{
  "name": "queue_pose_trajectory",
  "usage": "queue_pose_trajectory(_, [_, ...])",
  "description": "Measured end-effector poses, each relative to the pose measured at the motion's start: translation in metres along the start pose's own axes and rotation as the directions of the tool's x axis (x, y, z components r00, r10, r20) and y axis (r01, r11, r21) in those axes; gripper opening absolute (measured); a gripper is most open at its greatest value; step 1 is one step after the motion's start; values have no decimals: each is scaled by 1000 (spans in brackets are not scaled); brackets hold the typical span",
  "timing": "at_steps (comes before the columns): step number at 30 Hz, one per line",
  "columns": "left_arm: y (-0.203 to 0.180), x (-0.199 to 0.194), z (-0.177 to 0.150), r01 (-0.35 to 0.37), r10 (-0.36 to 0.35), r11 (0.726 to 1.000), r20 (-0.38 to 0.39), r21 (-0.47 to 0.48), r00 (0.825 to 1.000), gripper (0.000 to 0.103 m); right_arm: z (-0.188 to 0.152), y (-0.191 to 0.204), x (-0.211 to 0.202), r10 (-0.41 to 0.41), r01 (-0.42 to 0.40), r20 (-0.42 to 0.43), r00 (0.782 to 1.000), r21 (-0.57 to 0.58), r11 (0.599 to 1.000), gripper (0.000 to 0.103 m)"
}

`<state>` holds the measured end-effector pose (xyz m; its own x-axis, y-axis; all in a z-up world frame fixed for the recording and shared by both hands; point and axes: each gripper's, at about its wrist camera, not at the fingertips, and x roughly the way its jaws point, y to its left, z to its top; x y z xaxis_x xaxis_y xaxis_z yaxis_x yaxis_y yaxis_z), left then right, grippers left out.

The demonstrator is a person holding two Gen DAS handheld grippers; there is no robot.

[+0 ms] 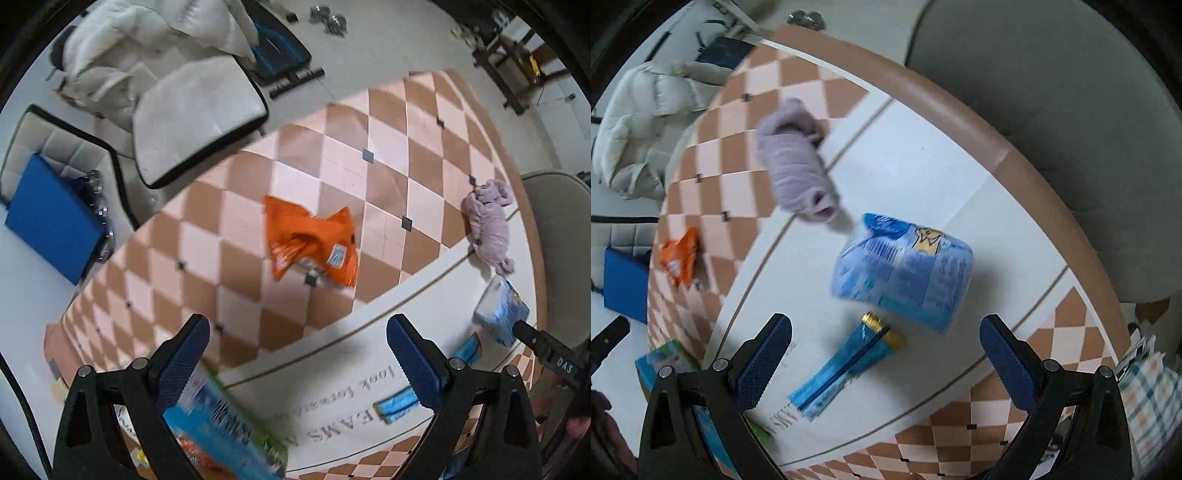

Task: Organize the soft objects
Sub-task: 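Move both open tools from the box toward the orange bag and blue packet, then grasp the orange bag with the left tool while the right tool grasps the blue packet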

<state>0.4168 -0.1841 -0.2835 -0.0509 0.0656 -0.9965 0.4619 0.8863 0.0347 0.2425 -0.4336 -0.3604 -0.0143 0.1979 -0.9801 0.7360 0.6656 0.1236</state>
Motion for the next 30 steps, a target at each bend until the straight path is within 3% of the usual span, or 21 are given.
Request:
queue_pose_trajectory(5, [-6, 43, 30, -1, 1, 1000, -83, -1, 997, 98, 14, -7, 23, 8, -7, -37, 999, 45, 999, 103])
queue_pose_trajectory(9, [-7, 71, 48, -42, 43, 999, -119, 6, 992, 98, 22, -15, 40, -17, 21, -66, 998, 64, 998, 103])
queue_pose_trajectory(16, [-9, 97, 61, -44, 48, 999, -155, 28, 987, 98, 27, -9, 56, -10, 15, -107, 994, 51, 999, 103])
queue_pose_trajectory(18, [-11, 97, 61, -55, 58, 998, -133, 22, 989, 89, 28, -5, 58, -18, 23, -112, 994, 46, 999, 103])
queue_pose_trajectory(19, [-11, 97, 60, -57, 60, 998, -127, 22, 990, 76, 28, -4, 59, -21, 26, -114, 993, 41, 999, 103])
queue_pose_trajectory(23, [-15, 94, 57, -64, 64, 998, -104, 8, 993, 65, 35, 1, 63, -19, 25, -136, 990, 45, 999, 103])
queue_pose_trajectory(27, [-16, 93, 50, -64, 65, 998, -97, 7, 993, 64, 37, 2, 62, -2, 8, -117, 993, 49, 999, 103])
queue_pose_trajectory(30, [-18, 86, 40, -53, 53, 999, -86, 0, 995, 64, 37, -8, 55, 23, -17, -97, 995, 60, 998, 96])
